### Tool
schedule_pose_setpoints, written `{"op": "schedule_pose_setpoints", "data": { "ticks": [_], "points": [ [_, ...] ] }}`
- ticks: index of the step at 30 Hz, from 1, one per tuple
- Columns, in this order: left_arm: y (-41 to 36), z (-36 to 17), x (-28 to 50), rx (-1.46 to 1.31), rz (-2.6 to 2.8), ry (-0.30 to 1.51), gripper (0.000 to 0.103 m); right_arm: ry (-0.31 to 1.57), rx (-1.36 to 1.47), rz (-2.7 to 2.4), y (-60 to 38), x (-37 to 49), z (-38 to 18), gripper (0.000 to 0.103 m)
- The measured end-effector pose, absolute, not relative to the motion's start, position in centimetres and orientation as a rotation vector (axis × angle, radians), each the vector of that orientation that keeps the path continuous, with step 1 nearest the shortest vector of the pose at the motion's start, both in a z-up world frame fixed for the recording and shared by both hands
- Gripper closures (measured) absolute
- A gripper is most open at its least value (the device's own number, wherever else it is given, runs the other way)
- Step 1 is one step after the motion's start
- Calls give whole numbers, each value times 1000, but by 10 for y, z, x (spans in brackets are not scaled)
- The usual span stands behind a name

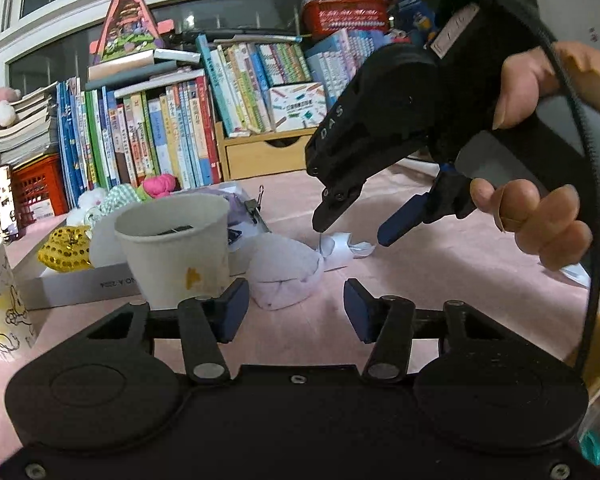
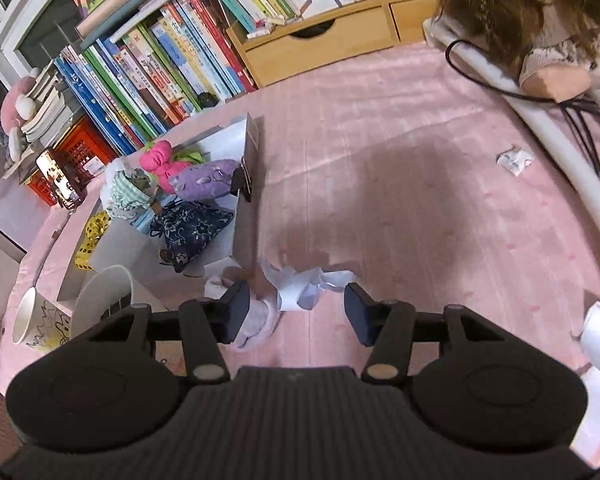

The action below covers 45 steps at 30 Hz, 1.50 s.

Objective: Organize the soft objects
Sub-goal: 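Move the left tool to the grey-white sock bundle while the right tool approaches the white tissue, then grasp and lift the sock bundle with the left tool while the right tool grasps the tissue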

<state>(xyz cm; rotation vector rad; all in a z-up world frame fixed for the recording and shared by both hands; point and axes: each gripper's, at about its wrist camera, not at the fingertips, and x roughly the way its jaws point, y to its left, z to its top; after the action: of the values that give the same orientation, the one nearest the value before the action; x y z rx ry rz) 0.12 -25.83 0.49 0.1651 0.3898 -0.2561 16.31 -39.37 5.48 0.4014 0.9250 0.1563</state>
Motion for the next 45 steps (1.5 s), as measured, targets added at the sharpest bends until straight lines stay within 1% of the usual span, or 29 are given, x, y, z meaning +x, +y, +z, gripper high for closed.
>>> {"op": "schedule_pose_setpoints", "data": {
  "ticks": [3, 5, 7, 8, 11, 15, 16, 19, 20, 22, 23, 30, 34, 36, 37, 38, 40, 42, 43, 44, 45],
  "points": [
    [-266, 0, 11, 151, -235, 412, 53, 935, 398, 159, -392, 169, 52, 52],
    [-268, -1, 18, 125, -215, 426, 53, 944, 393, 153, -391, 172, 50, 64],
    [-268, -1, 21, 105, -190, 433, 53, 952, 399, 159, -393, 174, 49, 72],
    [-268, -1, 22, 99, -175, 434, 53, 955, 403, 166, -393, 175, 49, 75],
    [-269, -2, 27, 90, -135, 438, 53, 950, 389, 170, -392, 176, 52, 77],
    [-271, -4, 35, 66, -113, 459, 53, 953, 384, 175, -392, 177, 54, 78],
    [-271, -3, 37, 60, -109, 461, 52, 957, 383, 177, -391, 179, 53, 75],
    [-276, -3, 45, 70, -90, 475, 51, 972, 374, 179, -391, 185, 51, 71],
    [-276, -3, 49, 68, -91, 486, 51, 976, 368, 175, -391, 187, 50, 64],
    [-275, -4, 54, 57, -91, 516, 51, 986, 363, 169, -391, 191, 47, 62],
    [-275, -5, 56, 52, -91, 527, 51, 991, 369, 174, -391, 193, 46, 60],
    [-272, -6, 63, 28, -104, 567, 51, 989, 401, 195, -395, 196, 40, 59],
    [-272, -5, 64, 21, -111, 576, 44, 988, 392, 202, -393, 197, 41, 59],
    [-274, -4, 65, 18, -111, 580, 42, 986, 388, 208, -392, 197, 41, 55],
    [-274, -4, 66, 16, -112, 582, 39, 987, 388, 211, -392, 196, 41, 50],
    [-275, -4, 67, 14, -115, 585, 36, 993, 387, 215, -392, 196, 40, 47],
    [-277, -4, 67, 14, -117, 588, 34, 1008, 376, 214, -391, 197, 37, 46],
    [-278, -4, 67, 14, -116, 588, 34, 1018, 358, 206, -389, 196, 33, 46],
    [-278, -4, 67, 11, -116, 586, 34, 1016, 358, 204, -390, 194, 32, 47],
    [-278, -4, 67, 6, -115, 584, 36, 1014, 362, 204, -391, 194, 32, 60],
    [-277, -4, 66, 0, -111, 580, 38, 1014, 372, 208, -392, 193, 32, 62]
  ]
}}
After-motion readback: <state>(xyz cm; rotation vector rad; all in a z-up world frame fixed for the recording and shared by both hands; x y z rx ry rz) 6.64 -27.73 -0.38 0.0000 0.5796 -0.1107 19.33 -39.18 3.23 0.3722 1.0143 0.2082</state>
